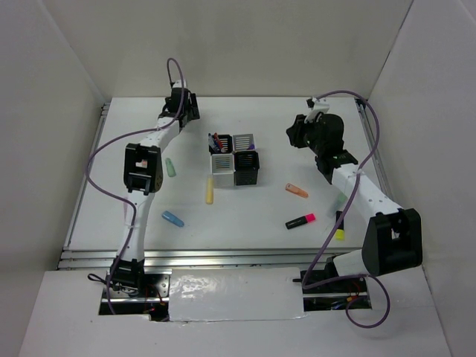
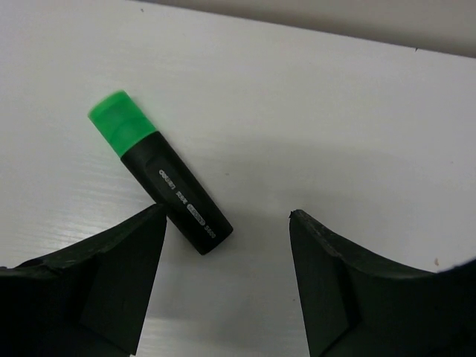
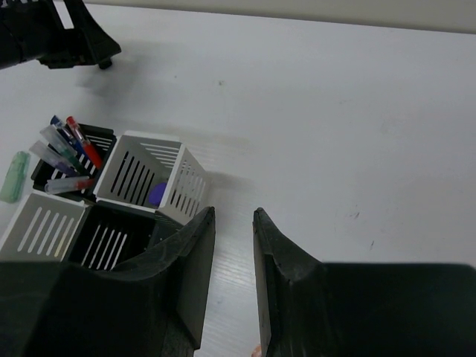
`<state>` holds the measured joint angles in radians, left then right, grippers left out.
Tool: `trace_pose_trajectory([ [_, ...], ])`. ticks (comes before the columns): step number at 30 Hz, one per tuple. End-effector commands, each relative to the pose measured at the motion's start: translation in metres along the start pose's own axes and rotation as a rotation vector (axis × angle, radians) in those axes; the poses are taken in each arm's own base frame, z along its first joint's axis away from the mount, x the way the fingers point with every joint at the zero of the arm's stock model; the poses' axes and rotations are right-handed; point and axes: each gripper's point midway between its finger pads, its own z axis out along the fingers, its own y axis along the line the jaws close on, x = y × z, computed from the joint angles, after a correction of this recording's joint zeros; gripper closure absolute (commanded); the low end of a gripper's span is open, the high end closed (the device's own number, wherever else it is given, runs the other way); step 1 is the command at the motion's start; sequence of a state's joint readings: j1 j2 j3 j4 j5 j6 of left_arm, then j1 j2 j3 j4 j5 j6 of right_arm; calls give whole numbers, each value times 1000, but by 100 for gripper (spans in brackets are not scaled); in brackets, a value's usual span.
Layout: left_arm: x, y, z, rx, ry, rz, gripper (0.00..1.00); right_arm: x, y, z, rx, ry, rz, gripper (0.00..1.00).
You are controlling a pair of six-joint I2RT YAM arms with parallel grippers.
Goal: Sort the stationery into containers
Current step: Move the pen to the center of the board.
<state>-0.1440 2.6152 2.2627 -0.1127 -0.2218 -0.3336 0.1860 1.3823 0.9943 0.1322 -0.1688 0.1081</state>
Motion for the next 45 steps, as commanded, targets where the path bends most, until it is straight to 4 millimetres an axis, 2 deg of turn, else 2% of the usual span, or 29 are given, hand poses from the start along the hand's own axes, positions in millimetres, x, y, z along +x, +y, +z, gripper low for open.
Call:
trace_pose_trajectory([
  [1,-5,13,9,-109,-42,74,21,-10,-4,-7,6,-35,-1,66],
  [7,-8,21,8,-164,-42,127,22,-9,-7,-7,8,-37,4,65],
  [17,6,27,5,-193,20,234,21,-14,-6,-5,5,-40,9,66],
  [20,13,39,4,-203,60,238,24,-15,-7,-5,6,-43,9,66],
  [21,11,48,4,-208,69,224,26,-15,-6,-5,3,-42,9,66],
  [23,15,51,6,-182,87,191,29,-15,-6,-5,3,-42,12,66],
  [24,16,61,7,-182,101,170,31,-15,-6,-4,1,-42,12,66],
  [29,18,60,9,-93,128,142,36,-15,-4,-4,-5,-38,14,67],
  [36,33,57,-2,-46,203,135,52,-19,-3,-5,-6,-35,12,68],
  [37,44,61,-5,-46,236,138,55,-20,-2,-5,-7,-35,12,69],
  [39,39,62,-15,-38,241,137,63,-22,-1,-7,-9,-34,14,69],
  [44,43,79,-40,-32,321,138,79,-31,8,-16,-28,-40,17,71],
  [45,55,81,-46,-18,359,134,82,-34,11,-18,-33,-44,15,72],
])
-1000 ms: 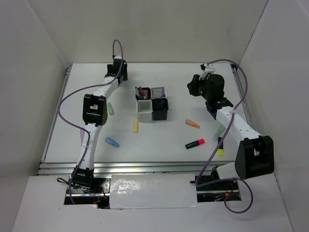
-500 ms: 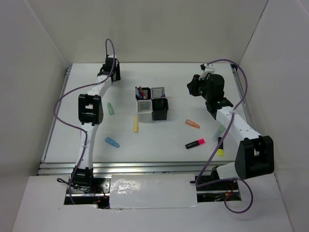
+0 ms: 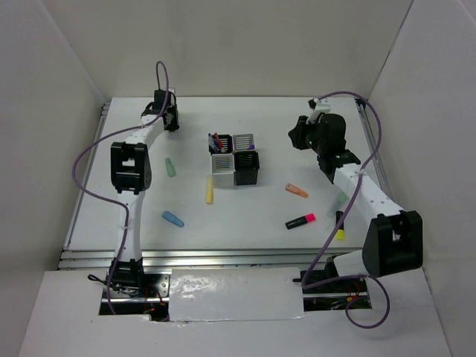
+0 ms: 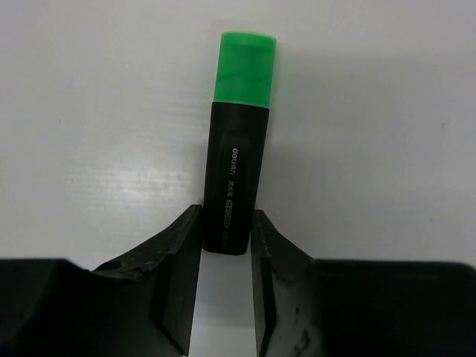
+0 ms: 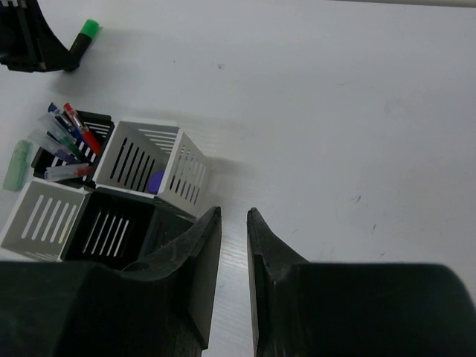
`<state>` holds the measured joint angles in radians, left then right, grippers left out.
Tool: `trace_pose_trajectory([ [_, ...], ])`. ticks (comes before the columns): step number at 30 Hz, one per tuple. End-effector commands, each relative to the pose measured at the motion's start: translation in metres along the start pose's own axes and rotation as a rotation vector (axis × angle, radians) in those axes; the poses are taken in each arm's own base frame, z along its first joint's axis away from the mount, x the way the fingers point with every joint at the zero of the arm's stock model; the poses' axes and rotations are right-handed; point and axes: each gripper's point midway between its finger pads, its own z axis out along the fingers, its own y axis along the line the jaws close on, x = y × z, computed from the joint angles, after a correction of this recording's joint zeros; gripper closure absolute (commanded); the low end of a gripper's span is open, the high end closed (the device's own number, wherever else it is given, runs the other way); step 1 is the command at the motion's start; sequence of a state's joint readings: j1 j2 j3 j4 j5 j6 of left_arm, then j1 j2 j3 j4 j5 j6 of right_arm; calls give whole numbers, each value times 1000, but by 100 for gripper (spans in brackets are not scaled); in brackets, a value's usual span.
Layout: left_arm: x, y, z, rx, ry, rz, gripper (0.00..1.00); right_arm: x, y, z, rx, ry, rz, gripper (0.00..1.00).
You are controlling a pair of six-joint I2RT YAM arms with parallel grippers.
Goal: Sort the stationery into containers
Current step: Move the pen to the center of the board.
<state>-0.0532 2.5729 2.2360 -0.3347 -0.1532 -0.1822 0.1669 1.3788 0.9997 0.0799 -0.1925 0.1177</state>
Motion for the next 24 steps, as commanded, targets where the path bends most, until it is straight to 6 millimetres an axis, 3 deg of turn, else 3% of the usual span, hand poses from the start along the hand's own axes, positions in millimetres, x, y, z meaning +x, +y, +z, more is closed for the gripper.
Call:
trace_pose_trajectory([
  [1,25,14,-35,44,142,8,86,-42,20,-20,-41,-84,-7,73],
  [2,29,19,-42,48,159,6,90,-45,22,-23,-45,-91,-8,73],
  [3,51,19,-48,67,213,11,91,-45,24,-25,-49,-89,-10,74],
  [4,38,19,-67,82,188,15,91,-46,26,-31,-50,-87,-12,75],
  [6,67,22,-85,92,271,38,94,-45,30,-37,-58,-69,-17,76],
  [7,59,38,-103,76,262,25,94,-38,30,-41,-52,-36,-16,77],
  [12,119,46,-150,111,442,48,93,-31,28,-48,-14,33,-3,82],
  [14,140,48,-161,111,517,53,87,-28,29,-51,-19,49,4,83],
  [18,156,48,-166,117,592,61,57,-30,35,-57,-44,42,6,80],
  [24,148,47,-156,107,616,69,39,-29,36,-61,-49,47,-1,76],
])
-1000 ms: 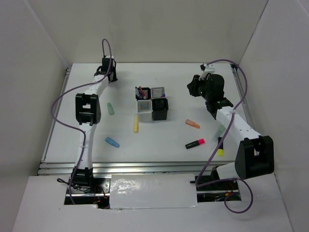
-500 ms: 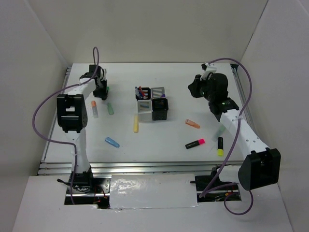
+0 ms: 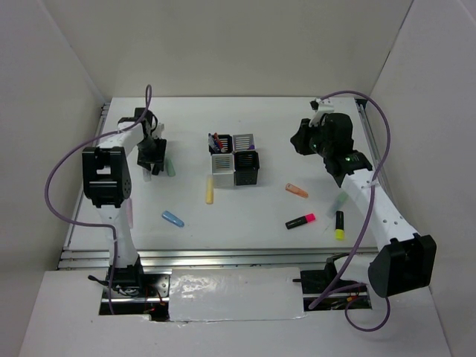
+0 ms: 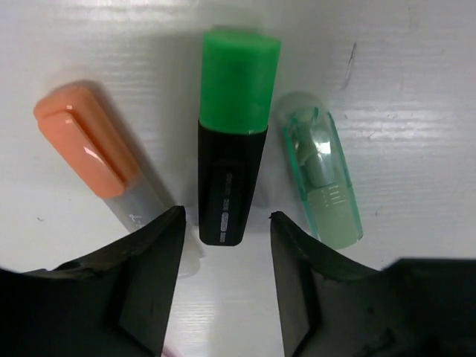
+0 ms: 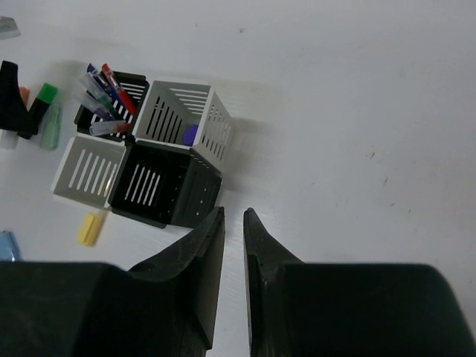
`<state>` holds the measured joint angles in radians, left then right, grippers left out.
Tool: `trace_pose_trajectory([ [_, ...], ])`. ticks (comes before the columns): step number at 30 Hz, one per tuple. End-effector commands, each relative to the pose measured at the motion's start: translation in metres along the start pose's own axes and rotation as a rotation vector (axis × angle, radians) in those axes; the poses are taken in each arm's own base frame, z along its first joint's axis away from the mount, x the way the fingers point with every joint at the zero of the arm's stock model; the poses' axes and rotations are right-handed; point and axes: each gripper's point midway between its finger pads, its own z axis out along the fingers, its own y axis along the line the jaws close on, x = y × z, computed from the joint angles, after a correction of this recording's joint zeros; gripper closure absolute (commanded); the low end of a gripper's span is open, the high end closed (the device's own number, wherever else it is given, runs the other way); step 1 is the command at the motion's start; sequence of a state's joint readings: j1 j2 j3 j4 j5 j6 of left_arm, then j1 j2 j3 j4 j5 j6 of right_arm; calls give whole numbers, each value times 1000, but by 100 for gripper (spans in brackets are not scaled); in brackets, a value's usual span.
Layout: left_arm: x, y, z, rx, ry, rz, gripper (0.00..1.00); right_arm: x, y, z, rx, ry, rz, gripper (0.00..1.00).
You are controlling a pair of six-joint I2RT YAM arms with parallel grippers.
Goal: Sort the stationery into containers
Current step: Move the pen to the center of the board, then pick up the pen from the center of the board.
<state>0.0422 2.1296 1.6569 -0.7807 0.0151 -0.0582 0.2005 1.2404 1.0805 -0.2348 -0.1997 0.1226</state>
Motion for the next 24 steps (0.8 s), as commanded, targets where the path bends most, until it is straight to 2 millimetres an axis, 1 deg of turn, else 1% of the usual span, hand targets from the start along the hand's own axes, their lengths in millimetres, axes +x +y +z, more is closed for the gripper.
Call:
trace_pose_trajectory([
  [1,-14,-4,-3,8,6,9,37,-20,10,-14,-25,-51,-16,76],
  [2,-16,-4,1,4,12,10,31,-20,11,-14,-27,-52,-13,76],
  [3,-19,-5,-1,5,14,10,31,-19,12,-14,-32,-49,-14,76],
  [4,-31,-6,-5,5,-15,13,31,-18,12,-14,-35,-47,-14,76],
  [5,-35,-7,0,3,-10,14,34,-17,12,-13,-36,-43,-9,76],
  [6,-38,-7,1,1,-13,16,35,-17,13,-13,-39,-44,-8,76],
  [7,-50,-7,-3,-2,-42,19,36,-18,13,-13,-39,-44,-10,76],
  [8,-49,-7,5,-1,-24,27,39,-17,13,-11,-40,-39,-8,76],
  [9,-57,-8,1,-2,-36,32,40,-18,13,-11,-42,-40,-6,76],
  [10,-60,-8,3,-4,-33,35,41,-18,13,-11,-42,-40,-6,76],
  [11,-58,-9,11,-1,-13,46,44,-18,13,-11,-42,-37,-7,76],
  [12,-64,-9,11,-2,-23,50,44,-17,13,-10,-44,-35,-7,76],
  [13,-64,-10,15,-2,-14,54,45,-18,12,-10,-40,-36,-8,76],
  [17,-65,-12,21,-1,-11,69,47,-17,14,-8,-48,-27,-8,76],
  [18,-62,-5,23,-36,5,66,47,-17,13,-8,-47,-26,-10,76],
  [23,-50,-1,26,-57,36,64,49,-19,15,-7,-52,-26,-6,76],
  [24,-50,-1,25,-58,36,70,51,-20,15,-8,-56,-29,-5,77],
])
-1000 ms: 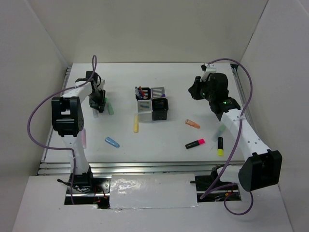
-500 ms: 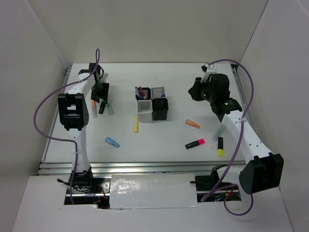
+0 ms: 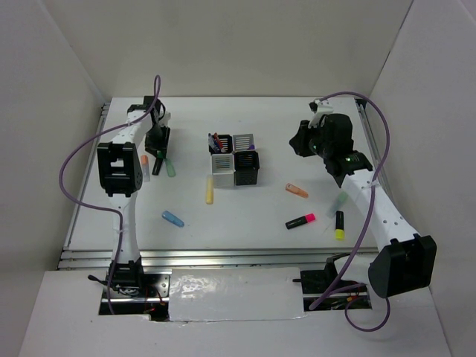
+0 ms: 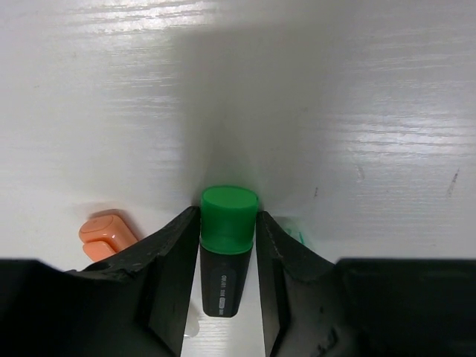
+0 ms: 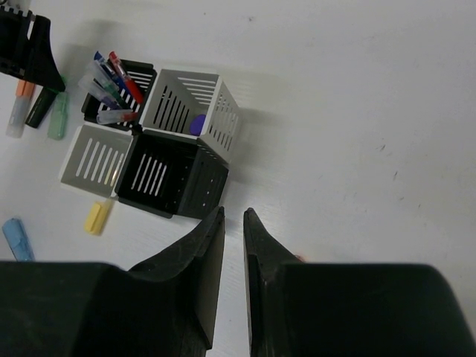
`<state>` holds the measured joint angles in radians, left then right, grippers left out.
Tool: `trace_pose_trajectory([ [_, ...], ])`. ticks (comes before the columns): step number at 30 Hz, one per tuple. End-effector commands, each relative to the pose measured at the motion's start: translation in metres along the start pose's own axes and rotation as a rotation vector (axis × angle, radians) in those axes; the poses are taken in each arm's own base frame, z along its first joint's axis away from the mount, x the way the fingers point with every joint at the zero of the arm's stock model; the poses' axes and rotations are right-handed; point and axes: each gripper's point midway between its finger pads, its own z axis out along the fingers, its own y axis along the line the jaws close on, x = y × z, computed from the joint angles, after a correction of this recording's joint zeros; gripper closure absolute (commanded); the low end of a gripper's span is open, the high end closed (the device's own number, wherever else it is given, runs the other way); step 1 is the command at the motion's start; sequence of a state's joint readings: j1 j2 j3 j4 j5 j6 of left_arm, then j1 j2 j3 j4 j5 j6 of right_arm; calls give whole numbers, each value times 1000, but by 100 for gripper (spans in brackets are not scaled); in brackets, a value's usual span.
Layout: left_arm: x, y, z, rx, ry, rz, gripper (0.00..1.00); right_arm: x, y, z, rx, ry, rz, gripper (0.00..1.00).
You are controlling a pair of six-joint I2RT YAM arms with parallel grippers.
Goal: Sort the stationery into containers
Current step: Pick up the pen from the center of the board.
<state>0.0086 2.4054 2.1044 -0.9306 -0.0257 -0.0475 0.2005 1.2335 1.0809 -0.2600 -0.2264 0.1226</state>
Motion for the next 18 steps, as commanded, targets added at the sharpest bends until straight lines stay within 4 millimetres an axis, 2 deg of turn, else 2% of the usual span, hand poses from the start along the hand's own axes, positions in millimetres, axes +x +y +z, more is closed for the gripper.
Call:
trace_pose_trajectory([
  [1,16,6,5,-26,60,26,53,-23,11,-4,-35,-47,-7,77],
  [5,14,4,-2,-16,55,29,66,-25,12,-6,-35,-49,-8,77],
  [7,4,-1,-15,10,3,22,75,-27,13,-9,-35,-57,-10,78],
  [8,-9,-3,-23,16,-54,21,78,-28,13,-10,-34,-62,-14,78],
  [9,-23,-9,-44,56,-122,16,82,-28,13,-12,-32,-62,-19,78],
  [11,-44,-15,-73,103,-232,1,86,-28,13,-15,-30,-66,-21,78],
  [12,-68,-23,-108,160,-366,-6,92,-30,12,-19,-22,-75,-26,78],
  [13,-73,-28,-121,192,-414,-9,97,-30,12,-21,-18,-78,-30,78],
  [14,-85,-33,-160,219,-523,-5,100,-32,12,-24,-16,-86,-33,78],
  [15,-105,-39,-186,250,-649,-16,100,-32,10,-26,-5,-91,-38,78],
  [16,-104,-50,-214,309,-720,0,100,-33,10,-29,-2,-101,-45,78],
  [17,-108,-57,-230,342,-775,9,100,-34,10,-31,-2,-105,-49,79],
  [18,-115,-69,-244,399,-855,20,100,-33,2,-31,25,-109,-44,79],
])
